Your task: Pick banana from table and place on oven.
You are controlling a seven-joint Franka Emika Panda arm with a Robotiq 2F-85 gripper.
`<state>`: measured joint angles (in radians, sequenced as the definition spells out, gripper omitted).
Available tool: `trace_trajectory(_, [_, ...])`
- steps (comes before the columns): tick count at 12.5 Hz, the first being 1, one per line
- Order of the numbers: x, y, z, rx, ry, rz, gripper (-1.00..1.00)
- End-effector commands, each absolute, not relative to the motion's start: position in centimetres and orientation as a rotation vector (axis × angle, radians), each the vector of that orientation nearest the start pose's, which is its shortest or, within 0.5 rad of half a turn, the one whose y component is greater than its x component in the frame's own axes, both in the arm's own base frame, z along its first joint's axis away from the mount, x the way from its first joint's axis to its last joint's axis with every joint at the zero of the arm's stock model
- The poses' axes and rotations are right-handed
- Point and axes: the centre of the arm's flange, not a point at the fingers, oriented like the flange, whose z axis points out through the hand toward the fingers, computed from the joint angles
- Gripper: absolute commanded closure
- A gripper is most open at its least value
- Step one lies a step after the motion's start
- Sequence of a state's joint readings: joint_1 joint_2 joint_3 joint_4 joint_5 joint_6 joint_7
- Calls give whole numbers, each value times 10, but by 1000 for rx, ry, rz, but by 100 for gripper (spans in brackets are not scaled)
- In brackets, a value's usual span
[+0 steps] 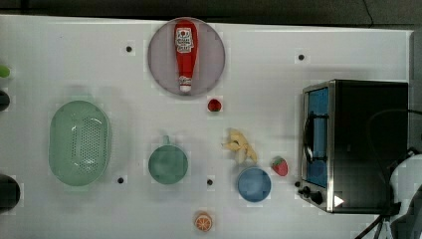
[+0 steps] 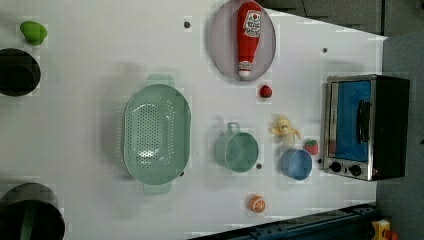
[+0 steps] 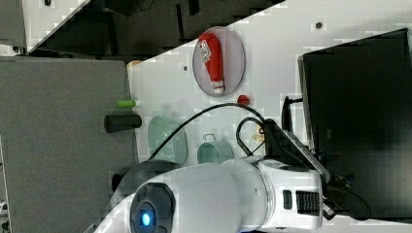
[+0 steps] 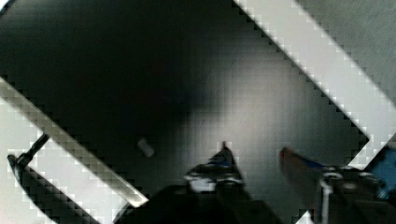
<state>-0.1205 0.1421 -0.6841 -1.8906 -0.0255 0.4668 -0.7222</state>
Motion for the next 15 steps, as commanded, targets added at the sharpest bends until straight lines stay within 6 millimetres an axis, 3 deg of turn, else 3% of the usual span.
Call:
trace_trajectory(1, [469, -366, 457, -3057, 1070, -39, -32])
trace_trajectory(4, [474, -360, 462, -3063, 1046, -57, -98])
trace_trajectory(6, [482, -347, 480, -3071, 1005, -83, -100])
trace_trajectory(8, [492, -316, 507, -3047, 975, -82, -100])
trace_trajectory(10, [497, -264, 535, -2946, 1119, -27, -100])
trace_trajectory(12, [500, -195, 566, -2859, 1253, 13, -100])
trace_trajectory(15, [487, -106, 612, -2830, 1382, -2, -100])
